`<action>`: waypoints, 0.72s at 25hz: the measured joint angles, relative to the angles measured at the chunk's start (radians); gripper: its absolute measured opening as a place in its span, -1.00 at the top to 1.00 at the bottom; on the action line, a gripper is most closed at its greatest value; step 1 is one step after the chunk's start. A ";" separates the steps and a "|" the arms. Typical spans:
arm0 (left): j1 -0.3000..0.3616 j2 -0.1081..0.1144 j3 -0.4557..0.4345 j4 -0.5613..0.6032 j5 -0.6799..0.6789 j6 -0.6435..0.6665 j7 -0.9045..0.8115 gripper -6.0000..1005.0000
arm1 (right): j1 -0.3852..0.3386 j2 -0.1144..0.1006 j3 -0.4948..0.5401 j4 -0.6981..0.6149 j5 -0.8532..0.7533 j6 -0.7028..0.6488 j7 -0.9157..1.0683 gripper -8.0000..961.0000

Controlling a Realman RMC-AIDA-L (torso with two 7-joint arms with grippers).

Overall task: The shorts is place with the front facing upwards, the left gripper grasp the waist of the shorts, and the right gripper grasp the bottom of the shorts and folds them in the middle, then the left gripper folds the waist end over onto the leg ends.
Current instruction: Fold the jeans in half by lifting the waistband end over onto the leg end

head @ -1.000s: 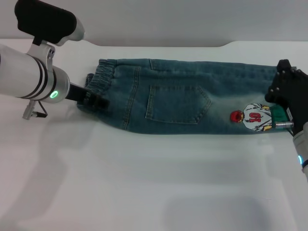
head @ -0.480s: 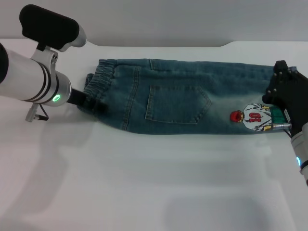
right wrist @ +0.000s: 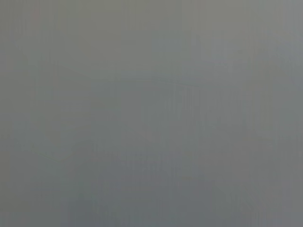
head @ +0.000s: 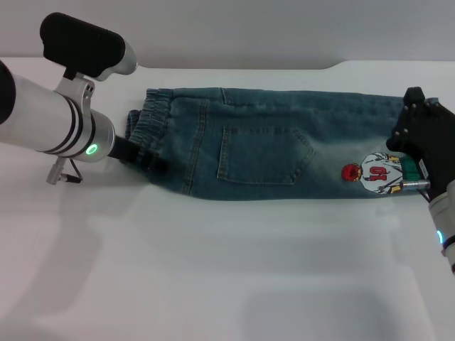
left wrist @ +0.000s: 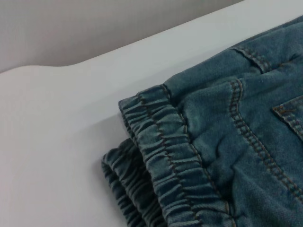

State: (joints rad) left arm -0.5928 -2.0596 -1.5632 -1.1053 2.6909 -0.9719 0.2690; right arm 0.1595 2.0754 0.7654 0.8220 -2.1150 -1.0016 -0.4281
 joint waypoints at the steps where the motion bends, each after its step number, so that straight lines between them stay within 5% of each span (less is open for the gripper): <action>1: 0.000 0.000 0.000 0.001 -0.001 0.003 0.002 -0.67 | 0.000 0.000 0.000 0.001 0.000 0.000 0.000 0.99; 5: 0.005 0.000 -0.002 -0.005 -0.002 0.018 0.008 -0.67 | 0.000 0.000 0.000 0.004 0.001 0.000 0.000 0.99; 18: 0.025 0.000 -0.008 -0.021 -0.014 0.044 0.009 0.03 | -0.005 -0.002 0.005 0.010 0.005 0.000 0.000 0.99</action>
State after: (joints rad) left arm -0.5677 -2.0593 -1.5709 -1.1267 2.6770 -0.9277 0.2779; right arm 0.1545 2.0739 0.7700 0.8320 -2.1097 -1.0017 -0.4279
